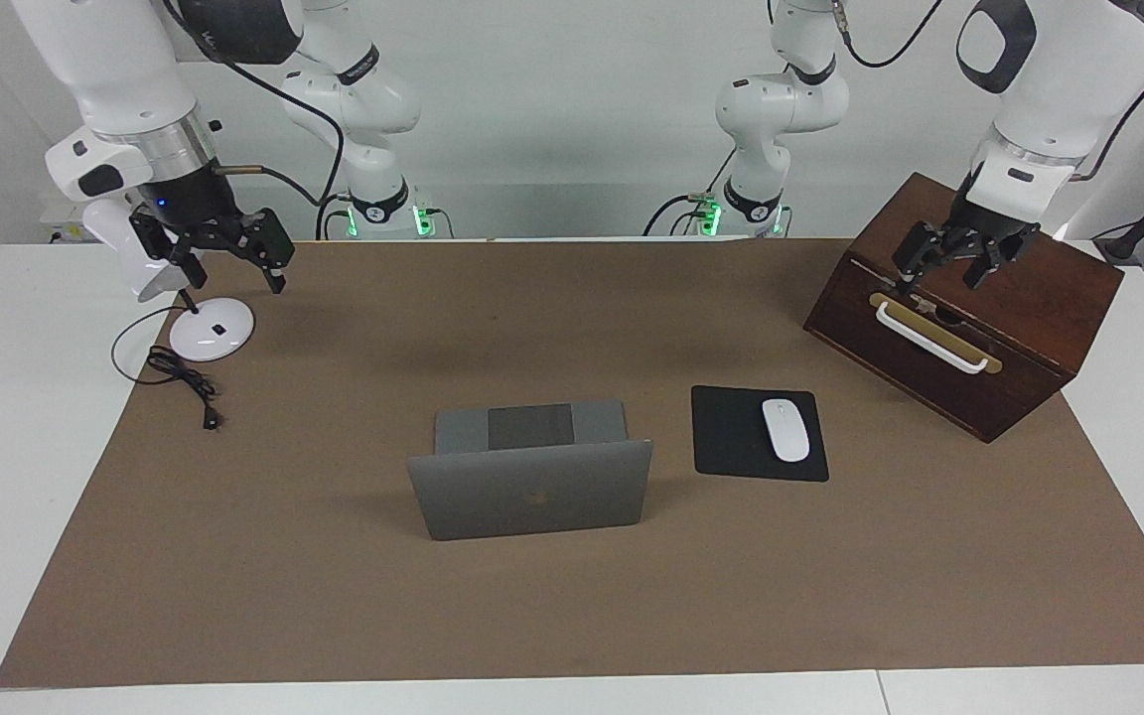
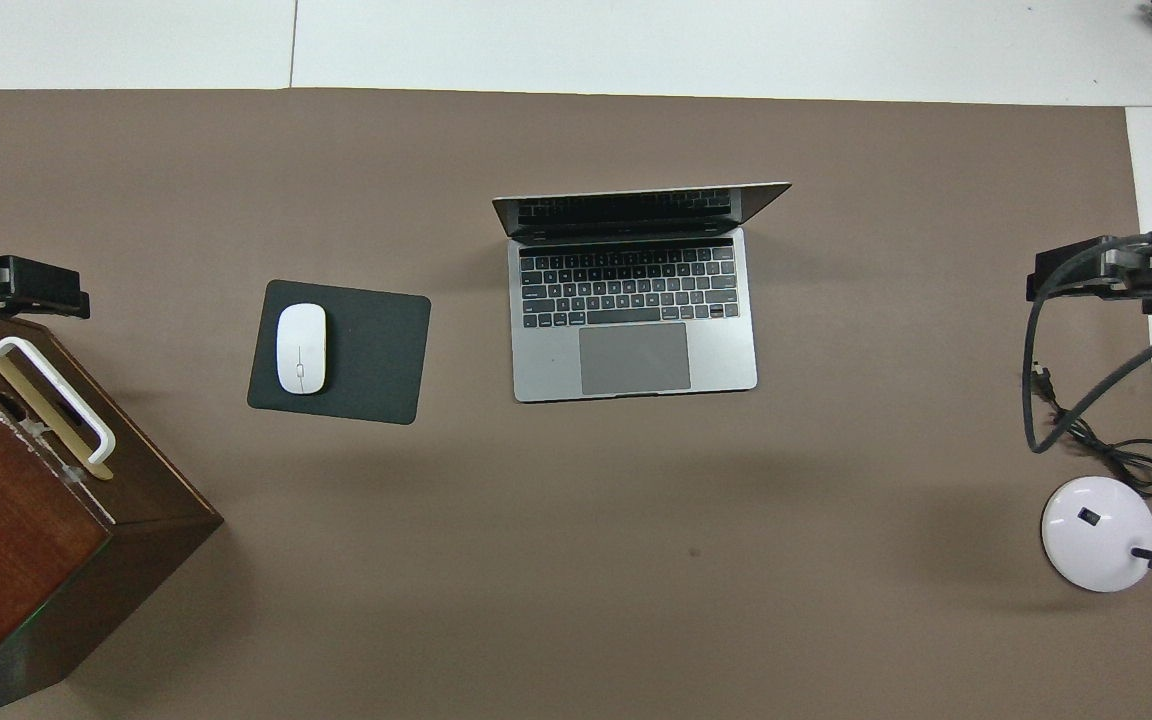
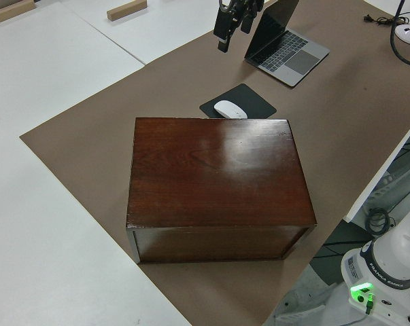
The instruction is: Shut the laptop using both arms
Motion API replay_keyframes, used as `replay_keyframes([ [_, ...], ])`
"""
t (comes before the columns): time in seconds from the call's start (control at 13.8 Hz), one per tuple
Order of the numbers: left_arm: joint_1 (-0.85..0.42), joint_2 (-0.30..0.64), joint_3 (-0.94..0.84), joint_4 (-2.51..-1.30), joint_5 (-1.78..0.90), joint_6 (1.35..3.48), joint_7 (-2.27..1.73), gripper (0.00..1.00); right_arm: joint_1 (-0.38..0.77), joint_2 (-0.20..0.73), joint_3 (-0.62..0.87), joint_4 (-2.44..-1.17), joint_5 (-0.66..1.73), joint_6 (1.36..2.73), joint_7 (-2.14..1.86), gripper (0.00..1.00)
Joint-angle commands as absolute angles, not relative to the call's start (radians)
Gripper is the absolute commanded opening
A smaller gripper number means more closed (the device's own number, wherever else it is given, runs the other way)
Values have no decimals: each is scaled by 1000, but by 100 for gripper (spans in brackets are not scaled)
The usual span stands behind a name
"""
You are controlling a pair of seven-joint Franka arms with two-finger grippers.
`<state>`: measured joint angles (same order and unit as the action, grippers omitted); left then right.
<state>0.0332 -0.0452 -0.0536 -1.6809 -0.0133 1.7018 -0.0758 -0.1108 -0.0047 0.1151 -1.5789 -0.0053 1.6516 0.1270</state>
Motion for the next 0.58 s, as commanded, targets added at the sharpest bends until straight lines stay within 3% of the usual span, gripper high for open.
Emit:
replay_keyframes([
  [0.0,46,-49,-60,-1683,-26,1703,-74,100,-123,-29,127,-1606,29,1655,123,100],
  [0.15,46,-49,-66,-1686,-28,1698,-84,100,-123,-29,129,-1606,29,1652,118,100],
  [0.22,45,-49,-66,-1687,-26,1697,-86,92,-123,-29,129,-1606,28,1652,117,100],
  [0.51,46,-49,-66,-1687,-28,1680,-104,3,-123,-29,129,-1606,29,1652,115,100],
])
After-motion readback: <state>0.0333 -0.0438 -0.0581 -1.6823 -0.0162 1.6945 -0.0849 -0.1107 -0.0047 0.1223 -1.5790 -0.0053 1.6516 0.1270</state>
